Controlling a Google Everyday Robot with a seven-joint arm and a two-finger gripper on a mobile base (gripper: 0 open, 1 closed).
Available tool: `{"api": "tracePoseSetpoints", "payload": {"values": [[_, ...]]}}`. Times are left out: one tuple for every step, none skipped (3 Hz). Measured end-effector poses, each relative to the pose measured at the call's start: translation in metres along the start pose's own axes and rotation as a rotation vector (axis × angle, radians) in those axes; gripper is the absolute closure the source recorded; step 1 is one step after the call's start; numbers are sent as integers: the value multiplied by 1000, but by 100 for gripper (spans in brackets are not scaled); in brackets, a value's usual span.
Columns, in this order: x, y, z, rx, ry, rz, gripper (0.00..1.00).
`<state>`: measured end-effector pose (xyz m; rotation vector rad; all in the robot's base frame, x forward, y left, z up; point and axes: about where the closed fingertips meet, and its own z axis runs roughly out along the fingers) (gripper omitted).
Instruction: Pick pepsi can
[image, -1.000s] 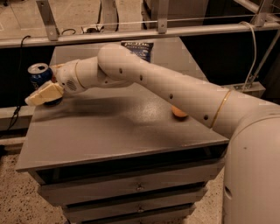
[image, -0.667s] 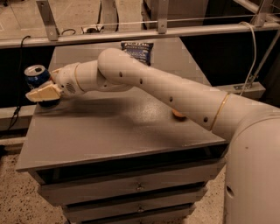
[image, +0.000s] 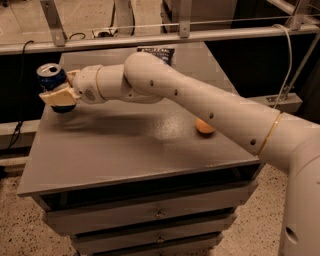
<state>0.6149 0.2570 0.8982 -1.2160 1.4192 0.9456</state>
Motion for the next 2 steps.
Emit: {"api": "tracePoseSetpoints", "payload": {"values": [[-26, -19, -39, 68, -21, -72, 100], [-40, -31, -62, 104, -22, -107, 100]]}}
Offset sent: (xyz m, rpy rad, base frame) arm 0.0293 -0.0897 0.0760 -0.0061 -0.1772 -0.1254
